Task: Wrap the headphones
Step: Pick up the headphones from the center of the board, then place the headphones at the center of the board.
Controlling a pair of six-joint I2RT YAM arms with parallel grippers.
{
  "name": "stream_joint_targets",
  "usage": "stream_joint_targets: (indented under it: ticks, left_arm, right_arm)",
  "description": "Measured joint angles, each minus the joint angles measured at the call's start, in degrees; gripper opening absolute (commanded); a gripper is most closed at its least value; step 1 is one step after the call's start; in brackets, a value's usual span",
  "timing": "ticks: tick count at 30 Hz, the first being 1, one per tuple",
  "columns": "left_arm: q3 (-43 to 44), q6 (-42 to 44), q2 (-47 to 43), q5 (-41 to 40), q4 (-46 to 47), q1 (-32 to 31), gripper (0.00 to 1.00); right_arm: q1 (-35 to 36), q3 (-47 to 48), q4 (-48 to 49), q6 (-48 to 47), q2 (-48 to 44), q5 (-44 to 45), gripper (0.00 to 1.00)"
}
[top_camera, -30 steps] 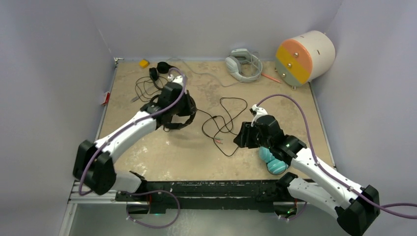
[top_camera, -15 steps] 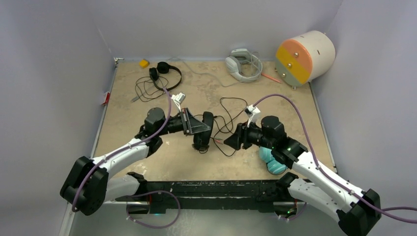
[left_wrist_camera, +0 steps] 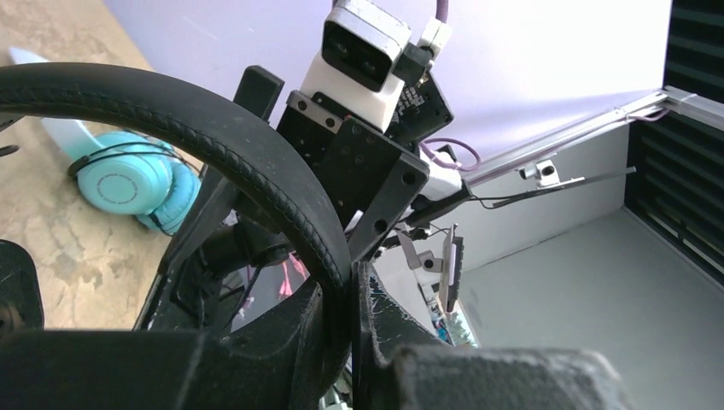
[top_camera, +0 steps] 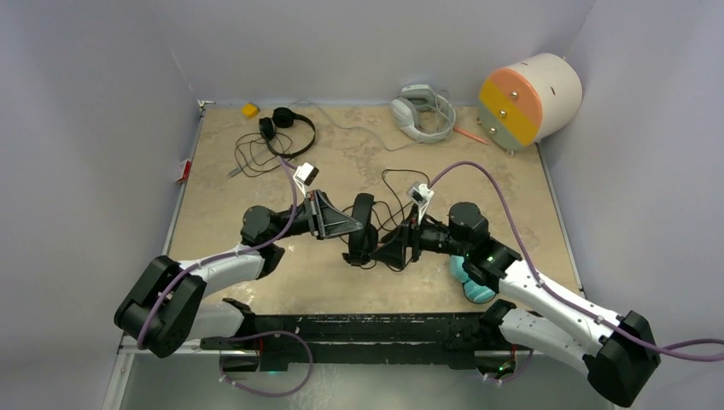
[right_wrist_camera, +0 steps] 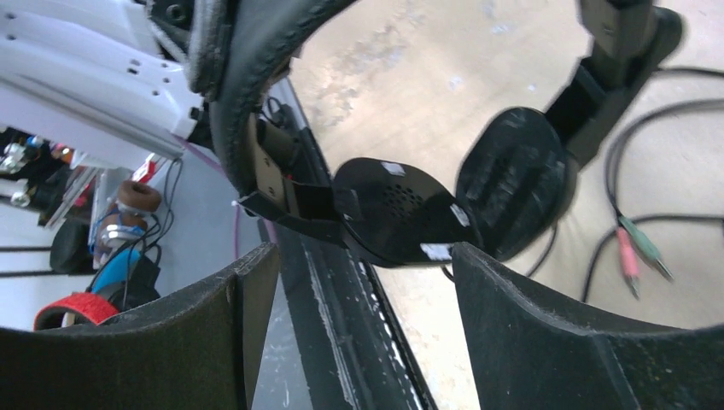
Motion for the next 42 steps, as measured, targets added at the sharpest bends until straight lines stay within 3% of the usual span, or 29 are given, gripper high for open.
stream_joint_targets:
  ticks: [11,16,19,21,22,23,25,27,30,35,42]
  left_arm:
    - [0.0,2.6,-8.8,-2.0,-6.0,-1.1,0.13]
    - [0.0,4.4,-10.7,-3.5,-9.8,-1.1,0.14]
    - [0.0,5.4,-10.8,-4.3,-11.6,-1.1,0.15]
    - [0.0,6.5,-10.8,-4.9,-13.4,-1.1,0.22]
    - [0.0,7.1,-10.8,-5.3,-14.3,-1.1,0.34]
    - [0.0,7.8,-10.9,-5.4,-14.9,-1.1,0.55]
    - [0.0,9.6,-11.8,-6.2,-17.7,-1.2,0.68]
    - [0.4,12.7,-13.7,-7.7,-23.9,-1.2,0.77]
    - [4.5,19.7,-17.4,-12.4,-41.5,-1.4,0.86]
    - [16.7,31.1,-19.9,-25.9,-69.6,-1.4,0.89]
    - [20.5,36.6,-17.4,-39.1,-89.7,-1.4,0.89]
  right_arm:
    - [9.9,2.1,11.9,-1.4,7.4,2.6,0.66]
    - [11.2,3.8,15.3,-1.9,10.3,3.1,0.48]
    - [11.6,5.2,15.6,-2.7,11.1,3.1,0.29]
    - [11.8,6.0,15.5,-3.5,11.2,3.1,0.17]
    - [11.9,6.3,15.2,-3.8,11.2,3.4,0.14]
    - [11.9,6.4,14.5,-3.9,11.1,3.6,0.11]
    - [11.9,6.4,12.6,-4.8,10.7,5.1,0.07]
    - [11.8,6.4,8.9,-5.3,9.6,6.8,0.0]
    - [11.8,7.3,1.5,-6.4,8.0,10.0,0.0]
    - [11.8,15.1,-15.3,-11.0,12.1,17.0,0.0]
    - [13.2,20.4,-23.9,-14.9,23.9,21.0,0.07]
